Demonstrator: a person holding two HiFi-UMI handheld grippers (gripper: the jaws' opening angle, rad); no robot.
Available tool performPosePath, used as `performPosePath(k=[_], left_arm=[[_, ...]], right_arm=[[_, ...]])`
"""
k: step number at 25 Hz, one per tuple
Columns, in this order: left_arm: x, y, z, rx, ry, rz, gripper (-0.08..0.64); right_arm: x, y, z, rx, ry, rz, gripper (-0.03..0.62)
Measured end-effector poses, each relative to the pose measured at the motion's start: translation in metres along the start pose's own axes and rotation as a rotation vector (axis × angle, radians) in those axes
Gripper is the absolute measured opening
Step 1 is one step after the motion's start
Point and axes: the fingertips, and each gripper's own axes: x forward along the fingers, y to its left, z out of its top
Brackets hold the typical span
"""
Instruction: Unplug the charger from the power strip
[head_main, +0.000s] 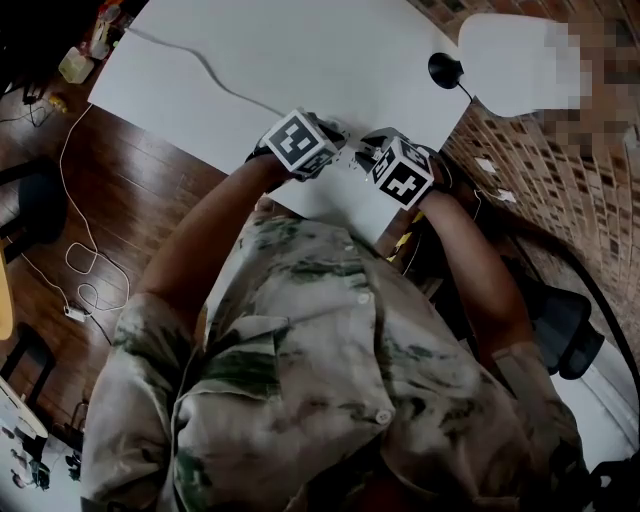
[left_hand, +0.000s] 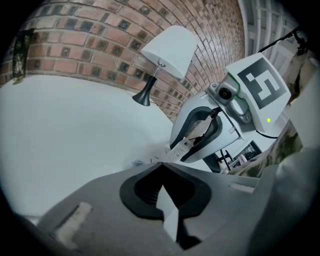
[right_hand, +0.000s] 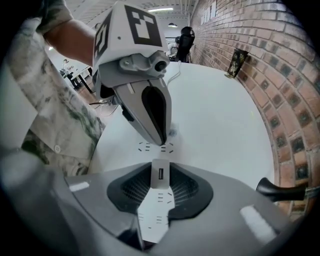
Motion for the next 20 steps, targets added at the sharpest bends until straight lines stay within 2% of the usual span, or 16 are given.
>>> performPosePath(k=[6, 11, 16, 20], left_arm=[[0.004, 0.000, 0.003, -0.041, 0.031, 0.008, 0.002], [0.016, -0.008, 0.005, 0.077, 0.176, -0.014, 0.004], [0.021, -0.009, 0.004, 0.034, 0.248, -0.083, 0.000], [0.021, -0.008, 0.005, 0.013, 0.286, -0.091, 0.000]], right_arm=[[-0.001, 0.000, 0.001, 0.010, -0.017, -0.008, 0.103], [-0.001, 0.000, 0.003, 0.005, -0.013, -0.003, 0.104], [-0.002, 0.000, 0.004, 0.005, -0.015, -0.004, 0.104], [-0.002, 0.000, 0.004, -0.002, -0.007, -0.001, 0.103]])
